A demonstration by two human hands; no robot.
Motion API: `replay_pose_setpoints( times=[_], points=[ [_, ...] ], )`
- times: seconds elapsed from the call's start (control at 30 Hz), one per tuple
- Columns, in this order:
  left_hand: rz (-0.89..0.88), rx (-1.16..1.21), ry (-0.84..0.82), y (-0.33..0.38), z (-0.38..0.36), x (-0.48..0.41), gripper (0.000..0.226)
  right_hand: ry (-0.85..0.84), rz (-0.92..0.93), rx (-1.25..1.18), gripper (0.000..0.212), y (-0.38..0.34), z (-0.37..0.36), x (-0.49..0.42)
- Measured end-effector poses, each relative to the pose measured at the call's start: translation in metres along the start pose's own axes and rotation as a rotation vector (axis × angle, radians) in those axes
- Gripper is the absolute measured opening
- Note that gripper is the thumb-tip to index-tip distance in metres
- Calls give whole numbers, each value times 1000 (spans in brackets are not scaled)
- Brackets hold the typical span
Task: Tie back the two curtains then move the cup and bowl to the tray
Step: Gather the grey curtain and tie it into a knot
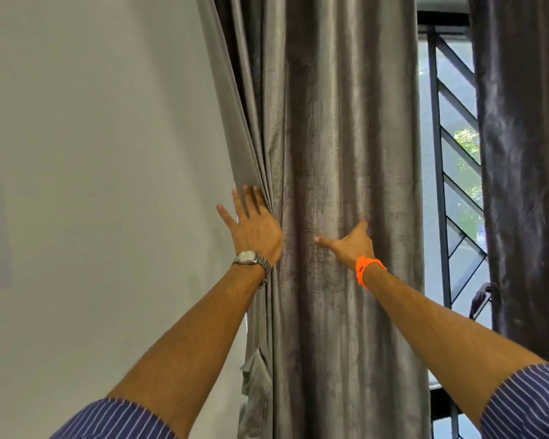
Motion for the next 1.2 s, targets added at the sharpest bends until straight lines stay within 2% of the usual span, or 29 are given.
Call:
replay_pose_setpoints(
  times=[0.2,0.27,0.4,0.47,0.57,0.73,0.8,1.0,1.1,1.2],
  points=[
    [74,107,-60,2,-4,-4,70,-47,58,72,104,-6,-22,-4],
    [67,107,-63,1,-3,-2,70,-5,41,103,87,-8,-26,-7],
    [54,101,-76,-3,-2,-1,72,100,46,273,36,-12,-28,-4],
    [49,97,-85,-4,-1,0,73,107,80,353,26,-17,-32,3],
    [39,96,-88,-4,1,1,73,81,144,442,30,-26,-44,10],
    [11,115,-86,-4,4,6,72,4,214,451,65,-44,-66,24],
    [4,117,-94,-5,5,8,71,-45,250,459,70,-51,-76,27],
    [-15,281,-210,-20,11,9,69,-132,316,454,70,-70,-88,38],
    [-14,389,-249,-27,16,8,57,-169,343,459,61,-78,-88,41],
    [-11,543,-356,-26,22,10,54,-210,353,477,51,-84,-85,45]
  ],
)
Point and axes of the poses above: each hand's wrist, its own x-axis away from the middle knuckle, its own z-axis out of the back of the hand, y = z × x, the point moved 1 cm from there along -x, towards the middle knuckle, and after that the axes turned 9 degrees about -y, right-handed, at the moved point
